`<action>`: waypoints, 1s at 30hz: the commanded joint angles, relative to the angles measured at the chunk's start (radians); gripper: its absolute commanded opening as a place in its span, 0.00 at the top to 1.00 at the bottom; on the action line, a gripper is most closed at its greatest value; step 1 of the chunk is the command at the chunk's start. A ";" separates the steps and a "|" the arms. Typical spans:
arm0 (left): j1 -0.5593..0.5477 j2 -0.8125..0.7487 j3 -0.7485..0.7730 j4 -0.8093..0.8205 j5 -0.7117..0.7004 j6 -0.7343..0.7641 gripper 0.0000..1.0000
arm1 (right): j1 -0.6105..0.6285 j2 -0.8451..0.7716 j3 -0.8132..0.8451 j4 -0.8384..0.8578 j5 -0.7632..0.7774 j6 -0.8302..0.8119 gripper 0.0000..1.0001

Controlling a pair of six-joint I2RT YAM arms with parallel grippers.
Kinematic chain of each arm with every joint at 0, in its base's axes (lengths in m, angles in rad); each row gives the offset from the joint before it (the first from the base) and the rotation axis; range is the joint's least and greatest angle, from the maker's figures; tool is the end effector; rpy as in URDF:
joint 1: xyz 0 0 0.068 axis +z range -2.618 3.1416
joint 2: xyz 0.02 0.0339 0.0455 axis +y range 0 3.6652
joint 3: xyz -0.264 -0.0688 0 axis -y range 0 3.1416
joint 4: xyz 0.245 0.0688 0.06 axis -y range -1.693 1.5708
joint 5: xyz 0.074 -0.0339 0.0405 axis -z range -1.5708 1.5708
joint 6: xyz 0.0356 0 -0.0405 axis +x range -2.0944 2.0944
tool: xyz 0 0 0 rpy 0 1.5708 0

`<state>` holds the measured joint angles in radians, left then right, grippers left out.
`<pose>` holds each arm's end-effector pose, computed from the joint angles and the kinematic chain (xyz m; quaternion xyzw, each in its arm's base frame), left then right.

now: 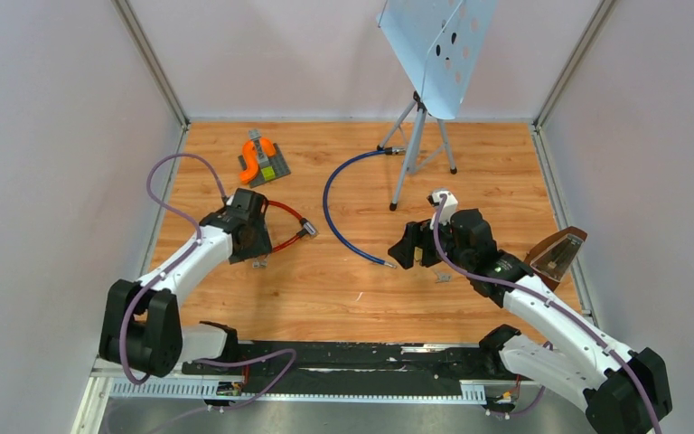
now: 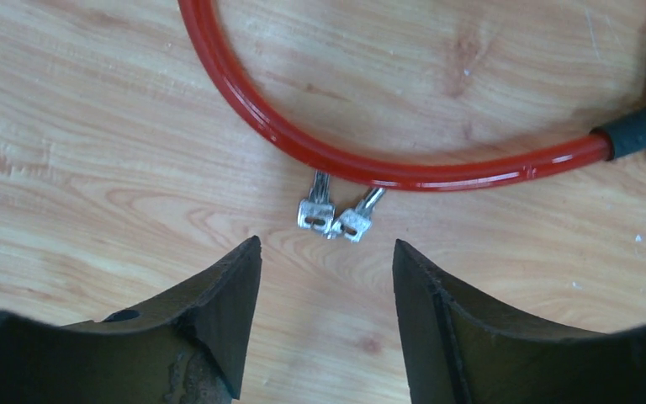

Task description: Unlock with the key

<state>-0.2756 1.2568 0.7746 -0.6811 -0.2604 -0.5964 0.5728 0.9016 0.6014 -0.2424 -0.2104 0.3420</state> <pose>0.2203 -0.0528 0.2046 -0.1810 0.9544 0.0305 0.2356 0.1651 0.1153 0.2492 -0.1510 0.8542 0.2980 0.3984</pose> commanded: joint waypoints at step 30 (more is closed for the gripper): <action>-0.170 -0.027 -0.044 0.297 0.428 -0.075 1.00 | -0.003 0.009 -0.019 0.128 -0.093 0.031 0.20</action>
<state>-0.4255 1.3502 0.7265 -0.5163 0.0467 -0.6323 0.5724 0.9005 0.5869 -0.2161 -0.2420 0.3466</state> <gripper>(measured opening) 0.017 0.806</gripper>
